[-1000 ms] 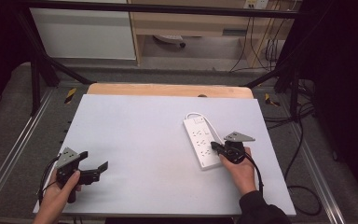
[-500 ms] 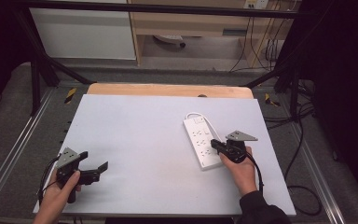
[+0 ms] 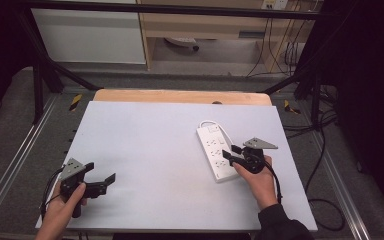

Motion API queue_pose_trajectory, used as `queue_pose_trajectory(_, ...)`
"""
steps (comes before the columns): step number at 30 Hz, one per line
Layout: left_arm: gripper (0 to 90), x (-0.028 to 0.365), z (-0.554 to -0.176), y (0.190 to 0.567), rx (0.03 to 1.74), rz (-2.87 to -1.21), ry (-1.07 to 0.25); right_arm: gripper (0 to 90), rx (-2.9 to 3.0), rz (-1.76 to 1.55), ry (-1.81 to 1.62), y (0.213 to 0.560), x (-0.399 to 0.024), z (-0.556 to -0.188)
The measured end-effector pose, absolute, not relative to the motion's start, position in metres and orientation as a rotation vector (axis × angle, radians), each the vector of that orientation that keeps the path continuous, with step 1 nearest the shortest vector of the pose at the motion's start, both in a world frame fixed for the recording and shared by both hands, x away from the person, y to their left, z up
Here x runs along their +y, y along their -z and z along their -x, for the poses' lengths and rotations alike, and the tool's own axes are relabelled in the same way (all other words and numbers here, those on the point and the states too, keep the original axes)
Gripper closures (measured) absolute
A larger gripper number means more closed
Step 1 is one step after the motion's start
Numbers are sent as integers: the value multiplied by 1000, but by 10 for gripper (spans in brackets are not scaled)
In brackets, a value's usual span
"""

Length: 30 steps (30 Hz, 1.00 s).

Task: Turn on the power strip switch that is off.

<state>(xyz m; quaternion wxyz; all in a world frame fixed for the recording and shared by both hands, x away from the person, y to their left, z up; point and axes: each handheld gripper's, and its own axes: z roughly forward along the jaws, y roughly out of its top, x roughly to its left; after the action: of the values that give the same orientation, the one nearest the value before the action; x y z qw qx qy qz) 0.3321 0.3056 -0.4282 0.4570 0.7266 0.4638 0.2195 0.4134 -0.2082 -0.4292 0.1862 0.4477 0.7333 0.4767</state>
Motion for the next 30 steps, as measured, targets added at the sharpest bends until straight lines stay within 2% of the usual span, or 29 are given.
queue_pose_trajectory(5, 62, 306, -332, 428, 1145, -1790, -542, 298, 2068, -1280, -1319, 427, -206, -415)
queue_pose_trajectory(10, 62, 306, -332, 428, 1146, -1789, -542, 198, 2066, -1290, -1308, 425, -205, -416)
queue_pose_trajectory(15, 62, 306, -332, 429, 1146, -1790, -541, 44, 2054, -1298, -1309, 423, -203, -418)
queue_pose_trajectory(30, 62, 307, -331, 429, 1151, -1793, -536, 58, 1946, -1293, -1359, 407, -205, -417)
